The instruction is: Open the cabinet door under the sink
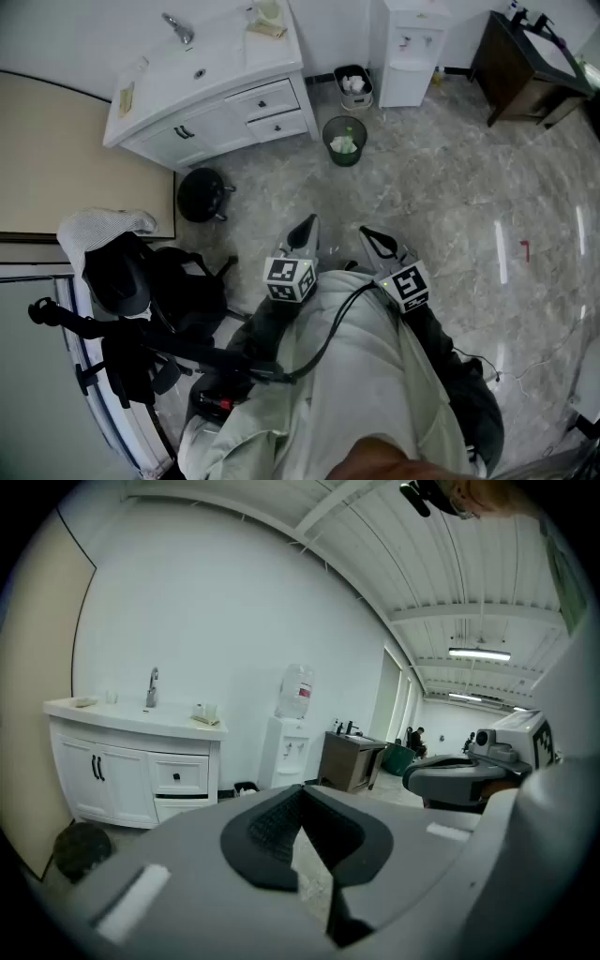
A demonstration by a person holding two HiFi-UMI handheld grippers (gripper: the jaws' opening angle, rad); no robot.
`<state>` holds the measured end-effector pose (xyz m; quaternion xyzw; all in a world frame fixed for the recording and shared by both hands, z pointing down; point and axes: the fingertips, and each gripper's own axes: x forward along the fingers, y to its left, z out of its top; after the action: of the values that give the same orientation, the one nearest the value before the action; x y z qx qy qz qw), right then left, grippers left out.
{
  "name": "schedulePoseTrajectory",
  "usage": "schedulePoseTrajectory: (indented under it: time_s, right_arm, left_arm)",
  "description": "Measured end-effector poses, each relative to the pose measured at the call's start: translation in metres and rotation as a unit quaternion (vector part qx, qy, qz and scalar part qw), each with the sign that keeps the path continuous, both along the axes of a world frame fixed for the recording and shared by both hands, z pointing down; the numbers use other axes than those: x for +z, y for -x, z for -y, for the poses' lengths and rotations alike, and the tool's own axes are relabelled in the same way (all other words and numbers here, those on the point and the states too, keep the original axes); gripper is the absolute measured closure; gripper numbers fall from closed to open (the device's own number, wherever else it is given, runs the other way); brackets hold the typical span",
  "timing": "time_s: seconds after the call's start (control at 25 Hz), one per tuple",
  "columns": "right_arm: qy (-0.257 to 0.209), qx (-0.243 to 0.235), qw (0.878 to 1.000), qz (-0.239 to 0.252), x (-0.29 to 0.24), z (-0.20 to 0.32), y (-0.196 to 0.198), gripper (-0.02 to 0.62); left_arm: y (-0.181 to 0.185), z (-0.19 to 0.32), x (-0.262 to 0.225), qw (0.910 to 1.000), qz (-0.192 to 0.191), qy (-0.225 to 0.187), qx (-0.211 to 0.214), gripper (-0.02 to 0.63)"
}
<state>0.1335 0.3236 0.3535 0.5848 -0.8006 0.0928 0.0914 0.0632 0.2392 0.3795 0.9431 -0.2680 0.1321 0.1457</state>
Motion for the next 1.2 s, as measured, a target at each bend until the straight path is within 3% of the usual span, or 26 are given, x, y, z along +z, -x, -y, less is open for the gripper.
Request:
schedulePoseTrajectory:
  time_s: [0.6, 0.84, 1.2]
  right_arm:
    - [0.008, -0.036, 0.999, 0.012, 0.005, 0.007, 0.006, 0.595]
    - [0.006, -0.098, 0.995, -0.027, 0.006, 0.005, 0.028, 0.595]
    - [0.0, -0.192, 0.978, -0.075, 0.011, 0.007, 0.075, 0.595]
  left_arm:
    - [0.015, 0.007, 0.008, 0.9987, 0.006, 0.021, -0.046, 0.598]
    - [0.023, 0.006, 0.013, 0.9972, 0.005, 0.03, -0.068, 0.598]
    - [0.047, 0.013, 0.014, 0.9952, 0.006, 0.034, -0.091, 0.598]
